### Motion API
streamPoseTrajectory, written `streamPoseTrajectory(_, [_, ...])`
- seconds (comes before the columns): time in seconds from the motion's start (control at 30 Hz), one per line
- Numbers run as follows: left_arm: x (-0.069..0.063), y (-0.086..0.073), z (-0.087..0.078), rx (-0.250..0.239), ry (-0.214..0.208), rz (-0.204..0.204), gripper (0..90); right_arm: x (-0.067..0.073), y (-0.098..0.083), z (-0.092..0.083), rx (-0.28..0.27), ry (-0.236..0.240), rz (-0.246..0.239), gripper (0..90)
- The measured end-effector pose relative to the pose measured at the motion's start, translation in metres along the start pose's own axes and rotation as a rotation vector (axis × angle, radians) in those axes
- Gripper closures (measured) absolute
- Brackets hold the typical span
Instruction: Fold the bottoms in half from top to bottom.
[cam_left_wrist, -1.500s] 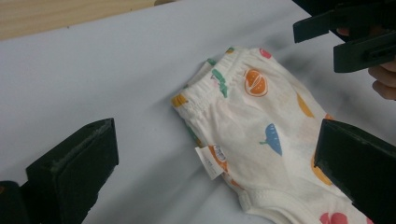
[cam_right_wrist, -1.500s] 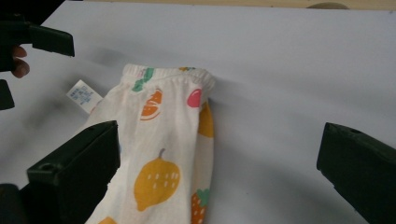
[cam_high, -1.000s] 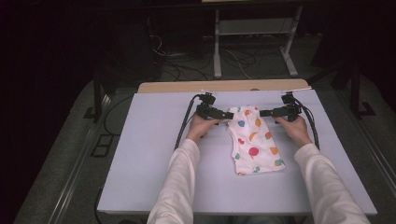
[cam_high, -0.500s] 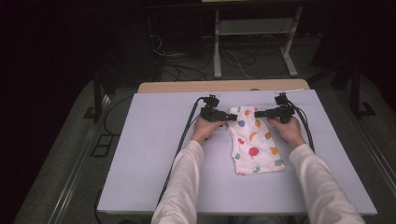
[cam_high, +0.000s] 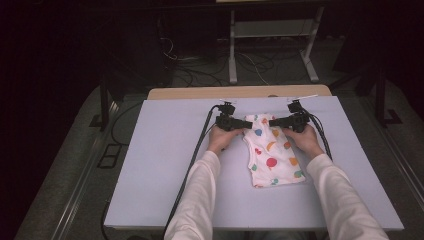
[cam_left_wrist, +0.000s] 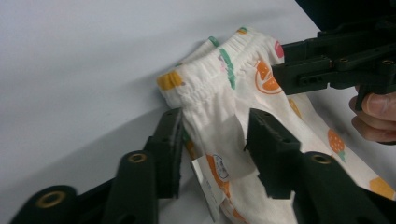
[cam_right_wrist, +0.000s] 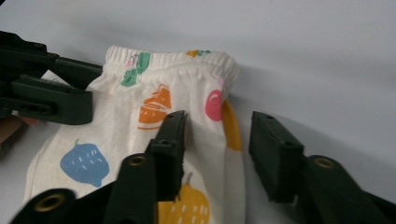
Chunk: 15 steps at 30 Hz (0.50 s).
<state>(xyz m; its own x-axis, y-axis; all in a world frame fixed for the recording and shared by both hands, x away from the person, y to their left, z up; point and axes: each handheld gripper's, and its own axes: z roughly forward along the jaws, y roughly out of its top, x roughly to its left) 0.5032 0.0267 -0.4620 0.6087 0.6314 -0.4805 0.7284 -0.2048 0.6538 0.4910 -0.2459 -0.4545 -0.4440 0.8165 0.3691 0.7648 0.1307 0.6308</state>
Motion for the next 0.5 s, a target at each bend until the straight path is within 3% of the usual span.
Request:
streamPoseTrajectory(0.2, [0.0, 0.001, 0.003, -0.005, 0.008, -0.013, 73.1, 0.003, 0.001, 0.004, 0.016, 0.003, -0.016, 75.3])
streamPoseTrajectory(0.33, [-0.002, 0.001, 0.004, -0.01, 0.01, 0.004, 76.9, 0.002, 0.0, 0.001, 0.001, 0.009, -0.017, 83.7])
streamPoseTrajectory(0.5, [-0.002, 0.0, 0.004, -0.013, -0.003, 0.002, 84.3, -0.003, 0.002, -0.009, -0.025, 0.042, -0.007, 86.0])
